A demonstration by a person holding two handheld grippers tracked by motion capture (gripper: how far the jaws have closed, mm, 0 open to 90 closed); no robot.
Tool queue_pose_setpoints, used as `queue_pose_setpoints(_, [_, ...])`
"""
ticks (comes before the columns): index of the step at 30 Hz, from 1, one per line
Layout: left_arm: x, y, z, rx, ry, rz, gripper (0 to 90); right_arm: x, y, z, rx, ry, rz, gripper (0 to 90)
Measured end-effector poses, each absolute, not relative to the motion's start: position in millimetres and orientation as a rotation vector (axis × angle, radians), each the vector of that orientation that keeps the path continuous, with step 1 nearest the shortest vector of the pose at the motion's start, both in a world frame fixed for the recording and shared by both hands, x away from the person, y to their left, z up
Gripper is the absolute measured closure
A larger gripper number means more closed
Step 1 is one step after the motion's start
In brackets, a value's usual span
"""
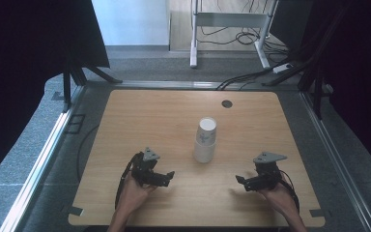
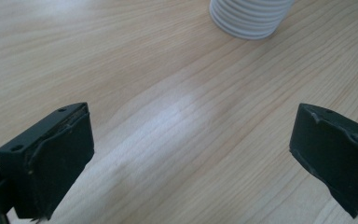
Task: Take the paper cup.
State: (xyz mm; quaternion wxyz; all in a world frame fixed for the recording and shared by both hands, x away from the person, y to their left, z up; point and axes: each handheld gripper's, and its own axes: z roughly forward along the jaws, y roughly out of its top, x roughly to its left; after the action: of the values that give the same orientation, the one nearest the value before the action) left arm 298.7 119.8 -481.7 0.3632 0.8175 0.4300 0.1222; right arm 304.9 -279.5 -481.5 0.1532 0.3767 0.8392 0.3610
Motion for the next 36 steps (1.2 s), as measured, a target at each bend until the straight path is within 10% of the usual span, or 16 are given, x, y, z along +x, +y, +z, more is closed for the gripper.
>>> queue_pose_setpoints(36, [355.4, 61.3, -453.5, 2.137, 0.843, 0.261, 2.7, 341.1, -241.0, -430.5, 0.902, 2.471, 1.104, 0.5])
